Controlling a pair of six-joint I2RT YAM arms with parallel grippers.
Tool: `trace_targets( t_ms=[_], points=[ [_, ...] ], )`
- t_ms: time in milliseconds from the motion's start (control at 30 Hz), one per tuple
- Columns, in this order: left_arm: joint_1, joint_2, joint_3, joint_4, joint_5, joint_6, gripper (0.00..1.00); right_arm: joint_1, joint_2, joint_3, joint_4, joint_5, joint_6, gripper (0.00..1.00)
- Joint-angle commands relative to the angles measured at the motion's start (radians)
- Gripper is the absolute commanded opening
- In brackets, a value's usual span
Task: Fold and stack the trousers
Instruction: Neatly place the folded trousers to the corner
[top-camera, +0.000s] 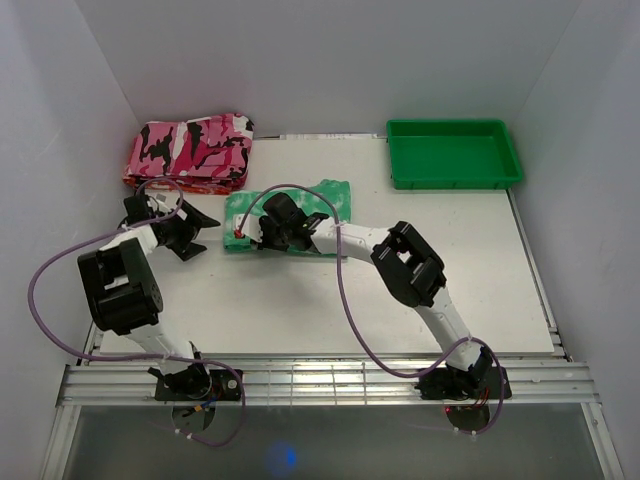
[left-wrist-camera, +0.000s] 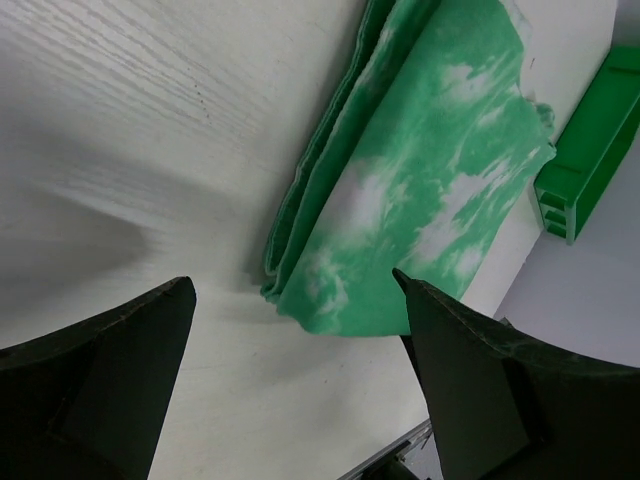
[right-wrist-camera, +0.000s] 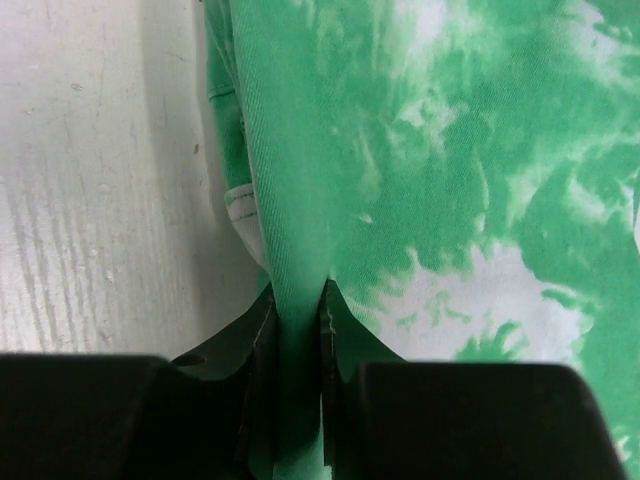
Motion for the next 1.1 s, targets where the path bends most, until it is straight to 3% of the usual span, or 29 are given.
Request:
trace_targets(
  t_ms=[0,267,767,867,1067],
  points=[
    [-0.045,0.027,0.045,0.056,0.004,-0.042,0.98,-0.004,-0.057,0.026,-0.086,-0.072,0.095,0.08],
    [-0.145,0.122,0.028,0.071,-0.038,-0.066,0.98,-0.032,-0.046,0.104,-0.117,-0.111,0.172,0.08],
    [-0.167,0.096,-0.091,0.173,0.046,-0.262,0.96,-0.079,-0.023,0.189,-0.135,-0.162,0.294,0.08],
    [-0.174,0.099,-0.094,0.209,0.053,-0.298,0.89,-0.079,-0.026,0.179,-0.137,-0.186,0.29,0.08],
    [-0.182,0.119,-0.102,0.291,0.059,-0.336,0.63,-0.081,-0.046,0.138,-0.151,-0.24,0.279,0.08]
  ],
)
